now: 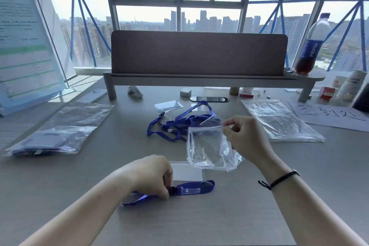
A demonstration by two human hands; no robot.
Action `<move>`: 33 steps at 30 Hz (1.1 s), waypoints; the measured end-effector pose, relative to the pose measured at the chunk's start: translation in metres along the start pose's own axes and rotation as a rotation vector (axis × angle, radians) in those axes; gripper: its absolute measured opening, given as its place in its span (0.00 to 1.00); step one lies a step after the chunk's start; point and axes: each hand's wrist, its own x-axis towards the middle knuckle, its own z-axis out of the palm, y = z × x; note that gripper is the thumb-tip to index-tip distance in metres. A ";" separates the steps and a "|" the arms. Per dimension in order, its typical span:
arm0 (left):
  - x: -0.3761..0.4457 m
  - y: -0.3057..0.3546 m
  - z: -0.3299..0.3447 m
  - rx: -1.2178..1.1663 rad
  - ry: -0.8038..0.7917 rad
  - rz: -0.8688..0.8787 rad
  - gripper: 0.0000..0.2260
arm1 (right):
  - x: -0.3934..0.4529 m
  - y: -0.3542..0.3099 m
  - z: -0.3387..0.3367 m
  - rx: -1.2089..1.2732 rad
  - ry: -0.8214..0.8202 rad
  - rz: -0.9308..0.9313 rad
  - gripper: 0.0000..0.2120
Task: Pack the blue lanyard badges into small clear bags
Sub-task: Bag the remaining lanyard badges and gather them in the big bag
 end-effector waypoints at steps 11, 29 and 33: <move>-0.015 -0.002 0.004 0.125 -0.029 -0.037 0.07 | -0.007 -0.011 0.003 0.012 -0.006 -0.012 0.04; -0.022 -0.022 -0.019 -1.094 0.117 0.343 0.04 | -0.007 -0.015 0.009 0.008 -0.026 -0.001 0.05; -0.021 -0.017 -0.015 -1.383 0.150 0.385 0.10 | -0.006 -0.015 0.008 0.014 -0.029 -0.003 0.06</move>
